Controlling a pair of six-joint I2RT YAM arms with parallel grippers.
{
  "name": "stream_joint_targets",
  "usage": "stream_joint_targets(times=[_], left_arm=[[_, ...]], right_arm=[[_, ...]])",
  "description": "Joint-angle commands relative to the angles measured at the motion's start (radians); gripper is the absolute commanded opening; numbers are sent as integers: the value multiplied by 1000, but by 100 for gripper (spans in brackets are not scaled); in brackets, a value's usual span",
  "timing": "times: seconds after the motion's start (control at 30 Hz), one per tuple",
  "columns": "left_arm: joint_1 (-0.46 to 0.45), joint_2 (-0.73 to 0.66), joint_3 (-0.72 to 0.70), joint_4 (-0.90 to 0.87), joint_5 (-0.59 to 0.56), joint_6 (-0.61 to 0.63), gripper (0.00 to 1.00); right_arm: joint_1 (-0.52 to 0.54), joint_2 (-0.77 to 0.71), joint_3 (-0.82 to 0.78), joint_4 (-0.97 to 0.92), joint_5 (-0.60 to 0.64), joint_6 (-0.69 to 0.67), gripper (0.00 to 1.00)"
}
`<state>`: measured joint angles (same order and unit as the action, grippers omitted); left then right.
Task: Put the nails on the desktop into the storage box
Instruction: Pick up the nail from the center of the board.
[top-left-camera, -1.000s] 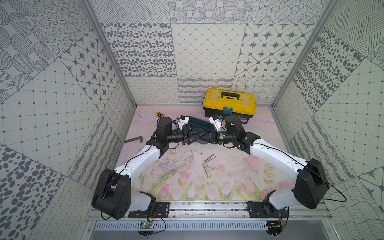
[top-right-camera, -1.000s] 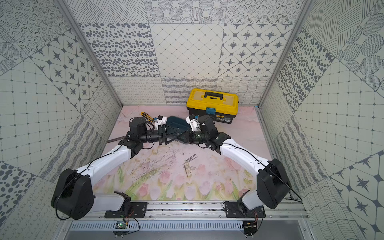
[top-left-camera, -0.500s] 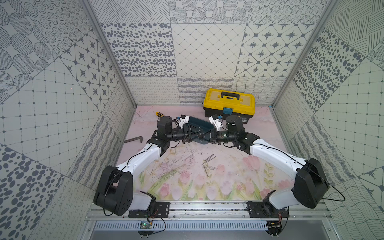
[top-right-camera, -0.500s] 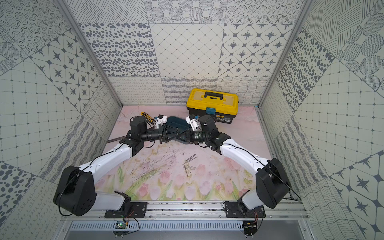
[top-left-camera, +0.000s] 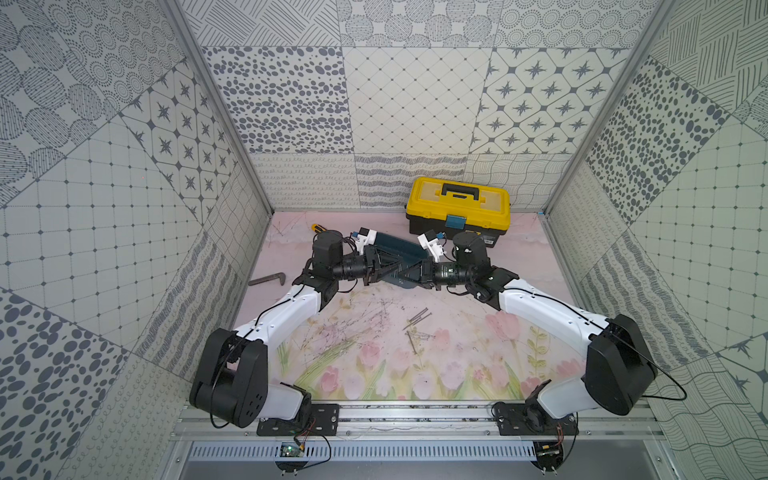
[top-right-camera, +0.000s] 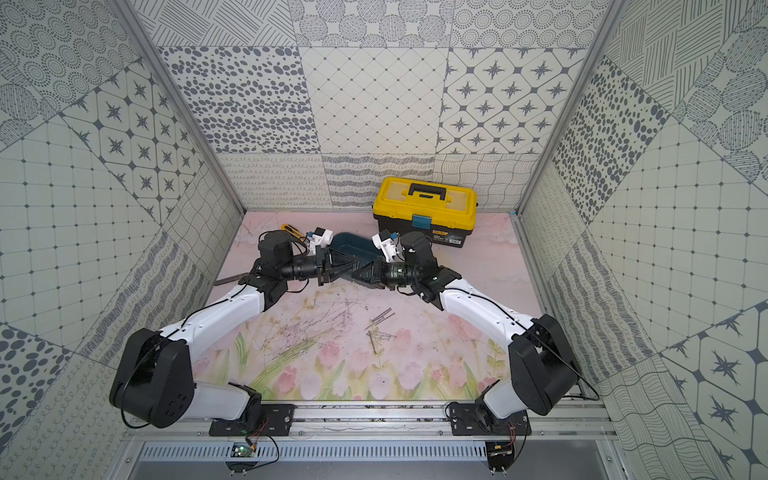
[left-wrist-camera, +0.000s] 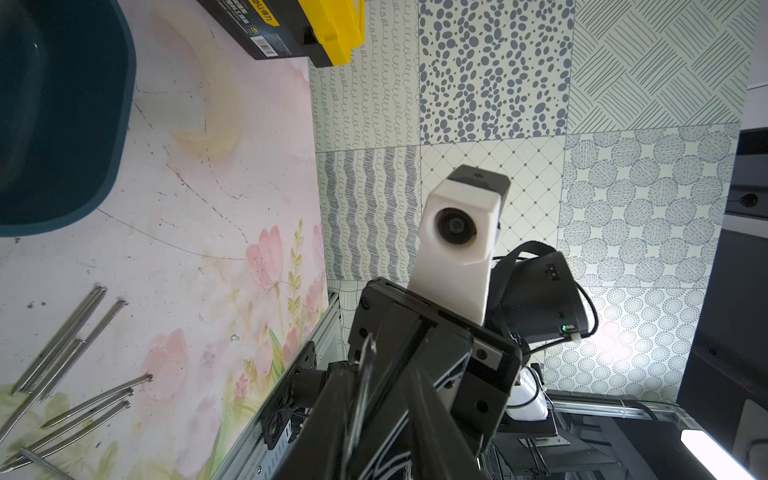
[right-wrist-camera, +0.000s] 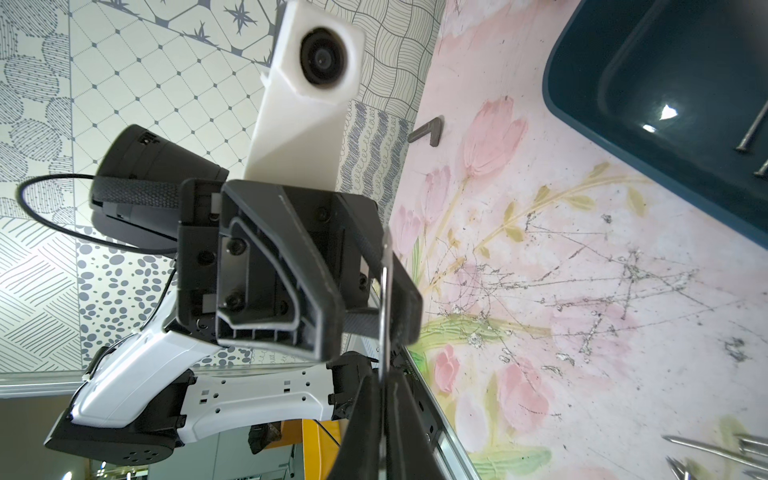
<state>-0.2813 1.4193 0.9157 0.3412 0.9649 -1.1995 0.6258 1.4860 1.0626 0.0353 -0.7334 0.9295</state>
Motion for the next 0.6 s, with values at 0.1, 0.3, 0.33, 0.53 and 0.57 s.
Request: stream_joint_targets(times=[0.1,0.3,0.33,0.53,0.57], left_arm=[[17,-4,3,57,35,2,18],[18,3,1,67,29,-4,9],[20,3,-2,69,28,-6,6],[28,4,-11,89,18,-16,0],[30,4,-13,95,16,-19,0]], right_arm=[[-8,20,-18,59,-3,28,0],[-8,25,-13,58,-7,29,0],[-8,26,-15,59,-7,29,0],[-15,22,-36,77,7,52,0],[-16,20,-39,75,15,54,0]])
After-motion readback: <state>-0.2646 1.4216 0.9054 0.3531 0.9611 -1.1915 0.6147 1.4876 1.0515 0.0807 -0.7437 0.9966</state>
